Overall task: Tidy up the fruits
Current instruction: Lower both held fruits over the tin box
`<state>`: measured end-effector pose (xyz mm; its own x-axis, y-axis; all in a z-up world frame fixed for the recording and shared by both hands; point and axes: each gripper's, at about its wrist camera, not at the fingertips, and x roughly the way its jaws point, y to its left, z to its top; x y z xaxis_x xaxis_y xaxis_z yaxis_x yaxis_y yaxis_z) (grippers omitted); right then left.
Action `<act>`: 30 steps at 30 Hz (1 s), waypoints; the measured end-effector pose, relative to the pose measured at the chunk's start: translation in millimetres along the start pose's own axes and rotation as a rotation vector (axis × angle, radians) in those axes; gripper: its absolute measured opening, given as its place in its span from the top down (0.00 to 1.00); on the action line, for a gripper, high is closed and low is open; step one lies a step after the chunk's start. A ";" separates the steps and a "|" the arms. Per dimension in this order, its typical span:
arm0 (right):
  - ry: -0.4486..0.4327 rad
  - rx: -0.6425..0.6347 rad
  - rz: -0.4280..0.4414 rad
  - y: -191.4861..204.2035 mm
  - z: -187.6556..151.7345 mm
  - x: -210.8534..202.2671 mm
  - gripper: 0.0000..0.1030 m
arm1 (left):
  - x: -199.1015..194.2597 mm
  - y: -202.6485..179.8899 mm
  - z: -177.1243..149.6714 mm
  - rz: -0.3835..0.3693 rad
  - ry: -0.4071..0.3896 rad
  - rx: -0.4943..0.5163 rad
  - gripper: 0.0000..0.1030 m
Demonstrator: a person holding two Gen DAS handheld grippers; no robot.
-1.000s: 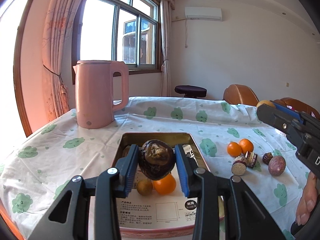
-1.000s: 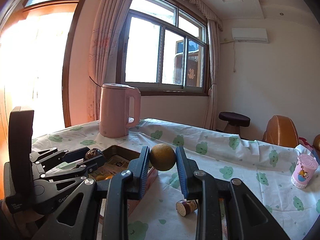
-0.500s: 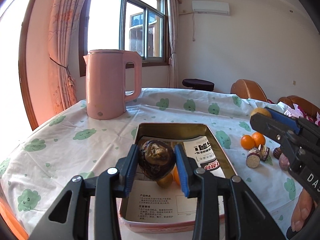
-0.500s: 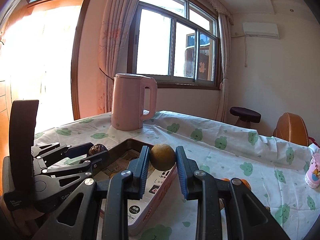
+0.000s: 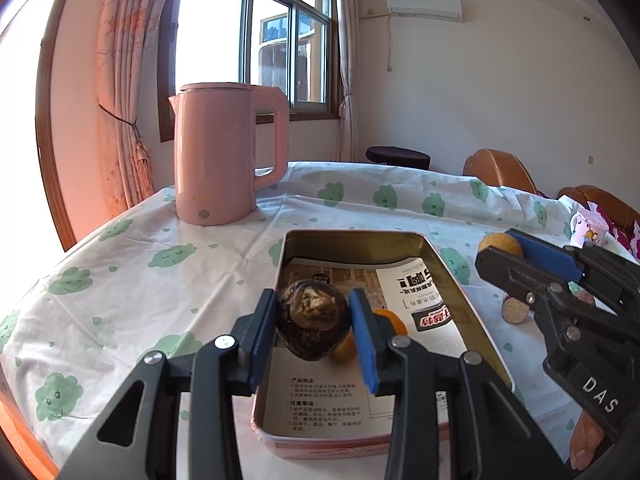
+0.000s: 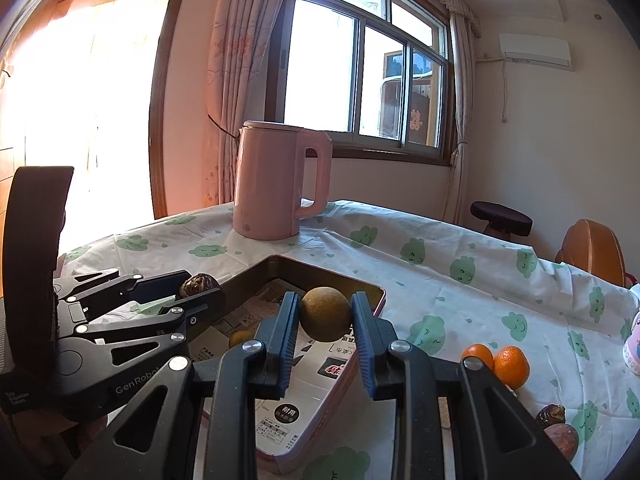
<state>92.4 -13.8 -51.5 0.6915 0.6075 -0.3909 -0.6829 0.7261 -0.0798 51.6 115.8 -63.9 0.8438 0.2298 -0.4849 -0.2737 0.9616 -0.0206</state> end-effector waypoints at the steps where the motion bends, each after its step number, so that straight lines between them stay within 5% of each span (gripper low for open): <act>1: 0.005 -0.003 0.001 1.1 -0.8 1.1 0.72 | 0.7 0.1 -0.5 0.000 0.003 0.000 0.63; 30: 0.187 -0.005 0.044 5.2 -13.4 38.1 0.72 | 18.8 -5.7 -8.4 -0.005 0.105 0.039 0.62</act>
<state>112.0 8.8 -79.1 0.6059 0.5676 -0.5574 -0.7129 0.6984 -0.0637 65.2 113.3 -80.3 0.7912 0.2102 -0.5743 -0.2499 0.9682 0.0101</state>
